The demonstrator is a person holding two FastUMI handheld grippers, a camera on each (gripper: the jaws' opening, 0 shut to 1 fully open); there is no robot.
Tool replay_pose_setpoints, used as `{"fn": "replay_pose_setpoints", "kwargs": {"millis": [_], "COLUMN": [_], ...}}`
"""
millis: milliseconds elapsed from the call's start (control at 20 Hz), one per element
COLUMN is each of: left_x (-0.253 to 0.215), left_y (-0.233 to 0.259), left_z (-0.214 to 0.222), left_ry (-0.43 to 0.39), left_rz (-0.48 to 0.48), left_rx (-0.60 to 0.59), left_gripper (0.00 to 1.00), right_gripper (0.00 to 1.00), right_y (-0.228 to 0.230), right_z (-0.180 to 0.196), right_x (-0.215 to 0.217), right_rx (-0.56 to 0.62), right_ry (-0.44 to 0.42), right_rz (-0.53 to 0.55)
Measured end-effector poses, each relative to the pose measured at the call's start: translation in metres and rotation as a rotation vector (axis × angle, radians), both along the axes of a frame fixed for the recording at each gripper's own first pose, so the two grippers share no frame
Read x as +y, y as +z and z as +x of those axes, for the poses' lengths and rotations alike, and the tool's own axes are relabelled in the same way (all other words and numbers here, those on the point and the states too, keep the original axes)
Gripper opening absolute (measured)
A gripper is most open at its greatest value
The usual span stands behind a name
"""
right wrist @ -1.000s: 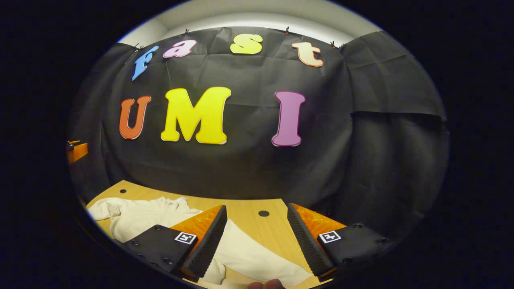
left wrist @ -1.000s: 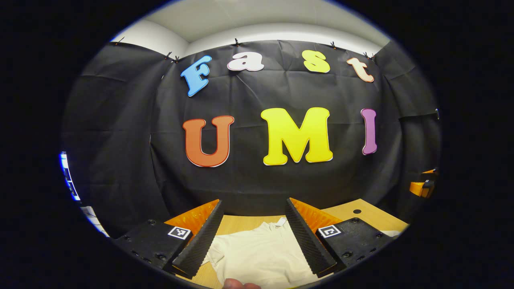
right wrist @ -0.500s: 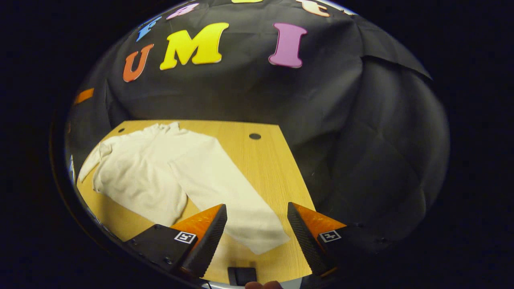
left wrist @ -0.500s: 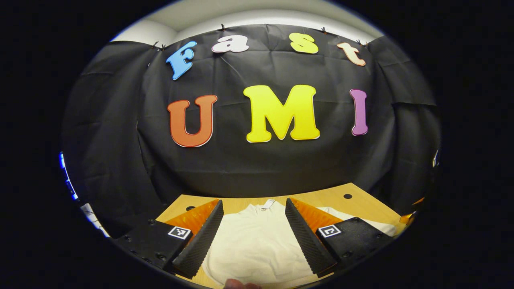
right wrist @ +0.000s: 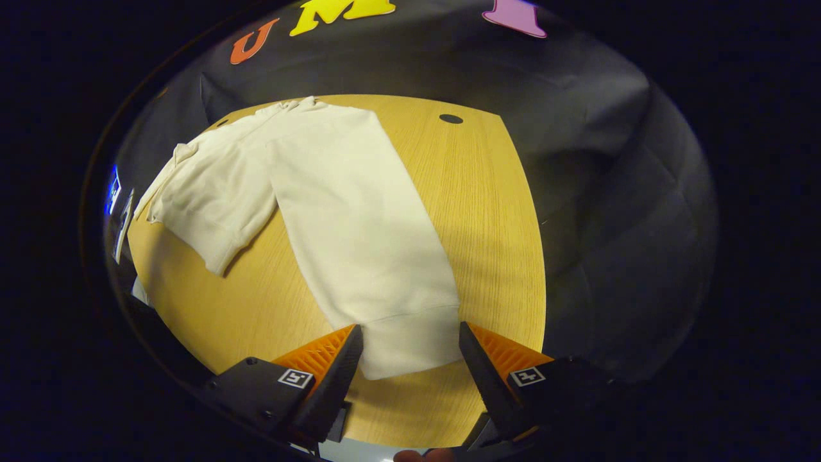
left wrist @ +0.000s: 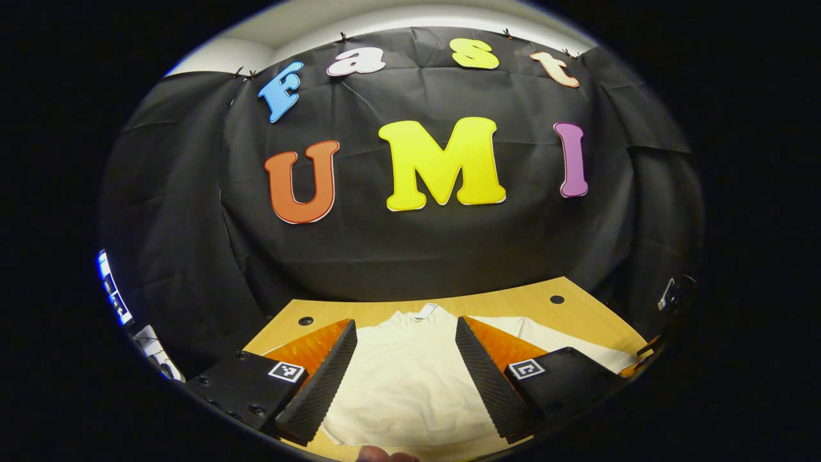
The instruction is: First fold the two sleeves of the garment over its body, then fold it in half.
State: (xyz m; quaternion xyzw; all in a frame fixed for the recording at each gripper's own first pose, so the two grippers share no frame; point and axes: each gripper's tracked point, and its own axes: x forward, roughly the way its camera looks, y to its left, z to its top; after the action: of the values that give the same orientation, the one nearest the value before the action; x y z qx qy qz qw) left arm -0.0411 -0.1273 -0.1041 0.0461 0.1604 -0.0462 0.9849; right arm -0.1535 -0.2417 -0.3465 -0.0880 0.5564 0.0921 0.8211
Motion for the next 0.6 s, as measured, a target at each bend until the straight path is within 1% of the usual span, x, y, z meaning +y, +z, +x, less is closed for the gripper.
{"fn": "replay_pose_setpoints", "kwargs": {"millis": [100, 150, 200, 250, 300, 350, 400, 450, 500, 550, 600], "left_x": [-0.001, -0.001, -0.001, -0.001, 0.000, 0.002, 0.003, 0.004, 0.007, 0.010, 0.013], "left_y": [0.004, 0.005, 0.008, 0.008, 0.008, 0.008, 0.008, 0.007, 0.006, 0.005, 0.005], "left_z": [0.000, 0.001, 0.003, 0.004, 0.005, 0.004, 0.003, 0.001, 0.000, -0.002, -0.003], "left_ry": [0.005, 0.004, 0.000, -0.004, -0.005, -0.007, -0.008, -0.007, -0.005, -0.002, 0.002], "left_rz": [0.006, 0.009, 0.012, 0.016, 0.024, 0.025, 0.022, 0.019, 0.019, 0.016, 0.014], "left_rx": [-0.005, -0.011, -0.014, -0.016, -0.015, -0.015, -0.016, -0.014, -0.009, -0.007, -0.008], "left_gripper": [0.99, 0.99, 0.99, 0.99, 0.99, 0.99, 0.99, 0.99, 0.99, 0.99, 0.99], "right_gripper": [0.96, 0.96, 0.94, 0.94, 0.87, 0.83, 0.70, 0.58, 0.45, 0.34, 0.19], "right_y": [-0.002, 0.001, -0.003, -0.003, -0.005, -0.005, -0.005, -0.006, -0.004, -0.004, 0.000], "right_z": [-0.004, -0.002, -0.005, -0.007, -0.005, -0.006, -0.006, -0.006, -0.003, -0.005, -0.002], "right_x": [0.001, 0.001, 0.003, 0.003, 0.004, 0.005, 0.007, 0.008, 0.009, 0.008, 0.008], "right_rx": [0.061, 0.077, 0.087, 0.088, 0.088, 0.086, 0.084, 0.090, 0.091, 0.104, 0.104], "right_ry": [-0.006, -0.026, -0.017, 0.007, 0.025, 0.031, 0.033, 0.029, 0.015, -0.011, -0.029], "right_rz": [0.054, 0.078, 0.085, 0.075, 0.071, 0.077, 0.081, 0.086, 0.094, 0.096, 0.100]}}
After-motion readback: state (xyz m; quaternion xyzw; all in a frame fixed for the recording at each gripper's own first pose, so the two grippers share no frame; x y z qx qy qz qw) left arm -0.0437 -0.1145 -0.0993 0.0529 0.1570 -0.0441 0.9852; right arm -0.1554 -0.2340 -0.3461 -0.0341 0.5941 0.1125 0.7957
